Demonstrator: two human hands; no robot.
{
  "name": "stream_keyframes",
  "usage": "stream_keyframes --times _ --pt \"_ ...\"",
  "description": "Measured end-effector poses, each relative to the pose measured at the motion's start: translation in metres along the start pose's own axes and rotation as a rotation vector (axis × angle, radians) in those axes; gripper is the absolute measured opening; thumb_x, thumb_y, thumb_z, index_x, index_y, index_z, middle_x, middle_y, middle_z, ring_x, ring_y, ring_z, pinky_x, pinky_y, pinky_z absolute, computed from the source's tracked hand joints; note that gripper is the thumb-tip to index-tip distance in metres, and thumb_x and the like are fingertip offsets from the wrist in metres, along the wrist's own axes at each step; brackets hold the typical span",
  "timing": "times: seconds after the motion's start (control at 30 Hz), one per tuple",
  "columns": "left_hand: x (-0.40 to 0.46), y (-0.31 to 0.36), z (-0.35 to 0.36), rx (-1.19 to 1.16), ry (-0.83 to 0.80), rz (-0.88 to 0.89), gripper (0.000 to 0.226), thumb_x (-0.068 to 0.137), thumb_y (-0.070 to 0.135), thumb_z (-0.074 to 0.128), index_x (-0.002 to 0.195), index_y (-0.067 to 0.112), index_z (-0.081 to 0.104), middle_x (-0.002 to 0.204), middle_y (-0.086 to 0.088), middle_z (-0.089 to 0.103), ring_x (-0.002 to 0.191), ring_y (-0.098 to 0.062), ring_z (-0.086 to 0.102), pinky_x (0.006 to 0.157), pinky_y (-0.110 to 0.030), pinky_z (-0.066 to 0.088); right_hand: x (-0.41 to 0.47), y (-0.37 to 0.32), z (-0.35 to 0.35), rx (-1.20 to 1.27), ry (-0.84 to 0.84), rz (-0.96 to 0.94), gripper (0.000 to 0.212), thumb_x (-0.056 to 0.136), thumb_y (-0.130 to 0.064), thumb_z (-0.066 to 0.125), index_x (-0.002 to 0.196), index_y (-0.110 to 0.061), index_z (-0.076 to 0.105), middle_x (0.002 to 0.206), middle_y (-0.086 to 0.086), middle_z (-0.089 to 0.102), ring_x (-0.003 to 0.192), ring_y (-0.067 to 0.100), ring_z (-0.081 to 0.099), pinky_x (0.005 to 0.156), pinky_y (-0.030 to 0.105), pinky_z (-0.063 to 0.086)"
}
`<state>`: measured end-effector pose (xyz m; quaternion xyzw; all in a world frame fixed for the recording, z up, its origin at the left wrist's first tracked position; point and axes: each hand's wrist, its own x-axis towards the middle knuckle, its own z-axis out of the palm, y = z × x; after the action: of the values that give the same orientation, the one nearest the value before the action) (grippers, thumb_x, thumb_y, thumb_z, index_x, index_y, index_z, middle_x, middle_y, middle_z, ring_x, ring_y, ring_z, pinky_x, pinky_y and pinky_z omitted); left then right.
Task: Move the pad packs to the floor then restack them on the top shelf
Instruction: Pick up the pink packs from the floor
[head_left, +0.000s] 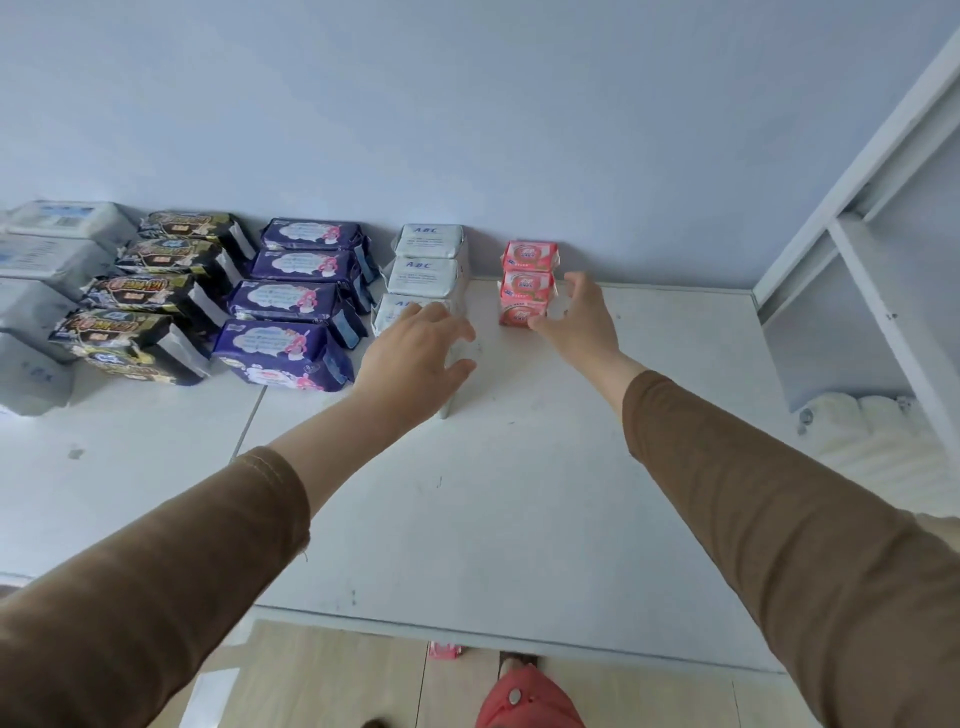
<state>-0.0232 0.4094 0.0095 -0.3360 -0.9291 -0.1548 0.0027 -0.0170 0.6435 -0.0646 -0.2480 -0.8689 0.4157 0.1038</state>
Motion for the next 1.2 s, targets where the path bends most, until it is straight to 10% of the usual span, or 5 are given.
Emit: stream_keyframes --times 0.67,1.2 --pt "-0.339 -0.107 0.022 -0.145 -0.100 0.061 0.027 0.091 0.034 0.063 0.116 0.025 0.063 0.107 0.003 0.061 0.106 -0.021 0.051 0.079 -0.043 0.049 -0.438 -0.043 0.091 -0.219 -0.061 -0.145 0.042 0.090 -0.031 0.066 0.128 -0.026 0.051 0.130 -0.010 0.053 0.119 0.012 0.045 0.087 0.026 0.036" --pt "-0.482 -0.208 0.358 -0.184 -0.534 -0.222 0.035 0.090 0.035 0.064 0.124 0.027 0.058 0.118 0.002 0.056 0.116 -0.020 0.051 0.083 -0.043 0.052 -0.532 0.236 0.325 -0.321 -0.399 0.147 0.052 0.088 -0.028 0.067 0.135 -0.019 0.046 0.134 0.001 0.051 0.124 0.021 0.047 0.093 0.034 0.042"
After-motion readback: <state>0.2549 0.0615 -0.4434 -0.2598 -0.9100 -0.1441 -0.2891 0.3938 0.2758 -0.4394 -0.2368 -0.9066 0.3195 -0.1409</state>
